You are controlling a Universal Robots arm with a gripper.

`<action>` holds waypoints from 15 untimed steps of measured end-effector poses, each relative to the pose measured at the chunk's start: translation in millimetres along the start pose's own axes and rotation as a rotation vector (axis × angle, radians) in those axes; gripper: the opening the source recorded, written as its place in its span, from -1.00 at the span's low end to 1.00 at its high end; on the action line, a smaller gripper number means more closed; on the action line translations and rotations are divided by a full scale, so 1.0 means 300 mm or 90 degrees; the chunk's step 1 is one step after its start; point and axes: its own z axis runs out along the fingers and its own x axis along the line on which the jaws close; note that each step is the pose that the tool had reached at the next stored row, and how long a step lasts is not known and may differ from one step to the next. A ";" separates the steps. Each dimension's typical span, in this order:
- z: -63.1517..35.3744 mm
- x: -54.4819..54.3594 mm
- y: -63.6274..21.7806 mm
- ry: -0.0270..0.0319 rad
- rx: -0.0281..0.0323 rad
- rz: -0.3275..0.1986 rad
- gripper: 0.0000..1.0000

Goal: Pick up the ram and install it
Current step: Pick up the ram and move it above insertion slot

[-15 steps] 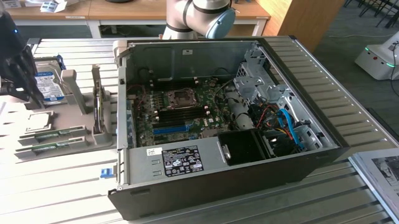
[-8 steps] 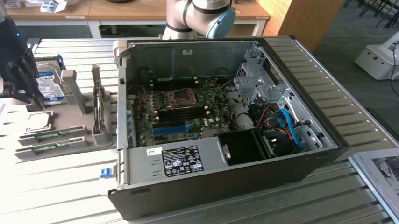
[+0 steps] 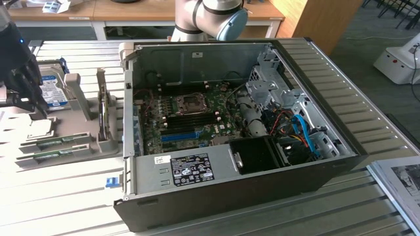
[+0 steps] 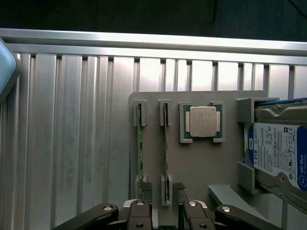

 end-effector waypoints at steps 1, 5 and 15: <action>0.003 0.000 0.000 0.0000 0.0000 0.000 -0.39; 0.012 0.000 0.000 0.0000 0.0000 0.000 -0.39; 0.039 0.000 0.000 0.0000 0.0000 0.000 -0.39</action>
